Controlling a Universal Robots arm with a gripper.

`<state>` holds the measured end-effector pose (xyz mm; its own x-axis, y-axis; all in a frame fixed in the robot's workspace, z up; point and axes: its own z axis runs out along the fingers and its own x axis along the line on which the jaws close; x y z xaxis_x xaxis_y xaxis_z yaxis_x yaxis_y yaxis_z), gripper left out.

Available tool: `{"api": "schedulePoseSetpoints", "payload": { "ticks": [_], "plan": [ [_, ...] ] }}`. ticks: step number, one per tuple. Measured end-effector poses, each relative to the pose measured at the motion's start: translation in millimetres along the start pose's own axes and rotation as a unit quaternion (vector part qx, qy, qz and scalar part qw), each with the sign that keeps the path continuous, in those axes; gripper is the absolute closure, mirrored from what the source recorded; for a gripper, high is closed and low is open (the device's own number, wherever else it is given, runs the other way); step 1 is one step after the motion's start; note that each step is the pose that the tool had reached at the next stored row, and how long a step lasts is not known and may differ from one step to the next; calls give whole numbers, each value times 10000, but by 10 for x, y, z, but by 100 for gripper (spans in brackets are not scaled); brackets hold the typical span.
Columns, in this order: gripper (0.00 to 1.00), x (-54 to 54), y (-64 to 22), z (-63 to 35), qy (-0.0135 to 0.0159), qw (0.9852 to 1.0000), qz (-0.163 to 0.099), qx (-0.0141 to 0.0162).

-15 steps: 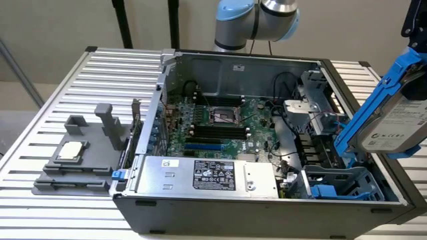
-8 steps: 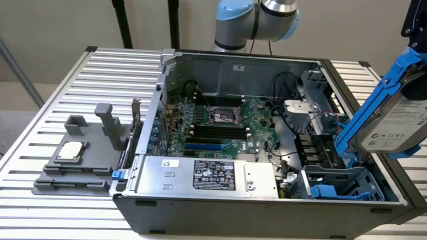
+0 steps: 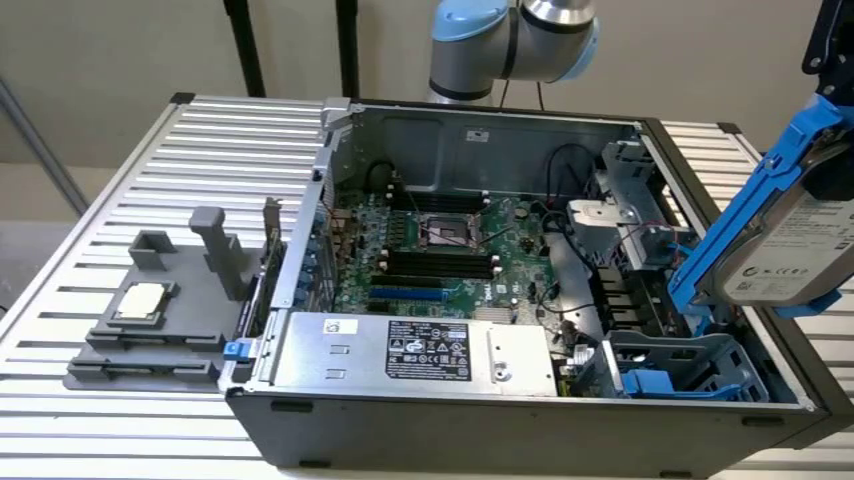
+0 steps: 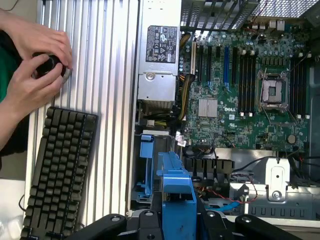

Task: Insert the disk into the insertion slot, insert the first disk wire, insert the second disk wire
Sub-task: 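Insert the disk into the insertion slot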

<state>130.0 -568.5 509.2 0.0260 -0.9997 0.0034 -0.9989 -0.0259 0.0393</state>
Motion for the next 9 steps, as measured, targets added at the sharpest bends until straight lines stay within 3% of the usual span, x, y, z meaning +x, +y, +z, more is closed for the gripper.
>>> {"api": "schedulePoseSetpoints", "payload": {
  "ticks": [9],
  "plan": [
    [68, 44, 49, 59, -1, 10000, 19, 0]
  ]
}}
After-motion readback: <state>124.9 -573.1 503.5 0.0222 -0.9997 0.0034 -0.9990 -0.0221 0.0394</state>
